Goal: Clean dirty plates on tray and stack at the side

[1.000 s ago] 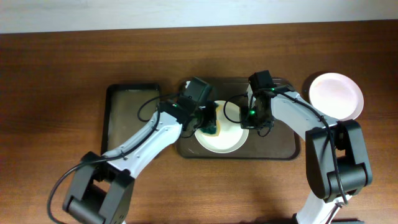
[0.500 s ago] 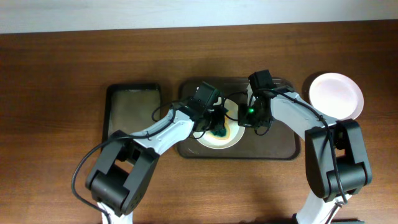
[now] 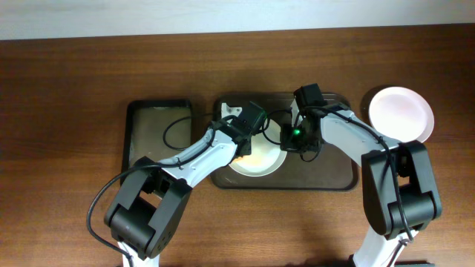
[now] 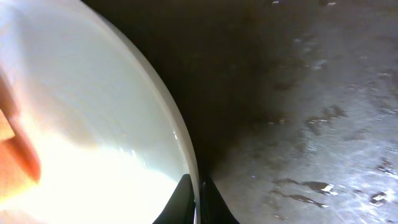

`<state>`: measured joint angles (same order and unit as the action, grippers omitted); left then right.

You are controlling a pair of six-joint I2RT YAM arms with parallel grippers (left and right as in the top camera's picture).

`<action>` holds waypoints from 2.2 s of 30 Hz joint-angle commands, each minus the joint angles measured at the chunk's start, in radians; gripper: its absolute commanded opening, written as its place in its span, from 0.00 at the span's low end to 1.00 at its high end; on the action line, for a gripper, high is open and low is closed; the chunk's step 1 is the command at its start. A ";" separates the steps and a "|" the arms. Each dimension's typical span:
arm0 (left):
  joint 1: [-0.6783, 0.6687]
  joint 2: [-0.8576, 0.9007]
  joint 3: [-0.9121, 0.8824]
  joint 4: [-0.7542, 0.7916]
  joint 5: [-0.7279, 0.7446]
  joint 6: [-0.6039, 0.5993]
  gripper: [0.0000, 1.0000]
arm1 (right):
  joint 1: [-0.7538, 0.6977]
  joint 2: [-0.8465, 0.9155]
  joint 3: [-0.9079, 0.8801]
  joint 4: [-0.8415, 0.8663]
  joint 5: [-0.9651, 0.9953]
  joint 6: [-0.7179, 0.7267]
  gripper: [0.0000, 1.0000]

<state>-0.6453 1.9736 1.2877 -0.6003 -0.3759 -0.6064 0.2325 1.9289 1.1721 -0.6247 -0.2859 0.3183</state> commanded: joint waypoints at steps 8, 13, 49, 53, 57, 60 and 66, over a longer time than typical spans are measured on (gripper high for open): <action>0.033 -0.121 0.037 0.063 0.137 0.050 0.00 | -0.003 0.064 -0.050 -0.024 0.121 0.005 0.04; 0.029 -0.075 0.037 0.172 0.404 0.011 0.00 | -0.003 0.064 -0.050 -0.025 0.121 0.005 0.04; 0.183 -0.341 0.037 -0.065 -0.095 0.114 0.00 | -0.002 0.021 0.080 -0.151 0.110 -0.064 0.04; 0.352 -0.423 0.037 -0.181 0.068 0.114 0.00 | 0.030 -0.047 0.201 -0.255 0.214 -0.131 0.04; 0.466 -0.410 0.036 -0.288 0.097 0.115 0.00 | 0.125 -0.103 0.340 -0.360 0.486 -0.174 0.04; 0.502 -0.383 0.035 -0.311 0.102 0.115 0.00 | 0.242 -0.113 0.442 -0.439 0.801 -0.192 0.04; 0.504 -0.299 0.035 -0.298 0.153 0.116 0.00 | 0.458 -0.113 0.506 -0.483 1.243 -0.336 0.04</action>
<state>-0.1432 1.6173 1.3247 -0.9085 -0.2722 -0.4969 0.6102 1.8370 1.6585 -1.1034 0.6281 0.0914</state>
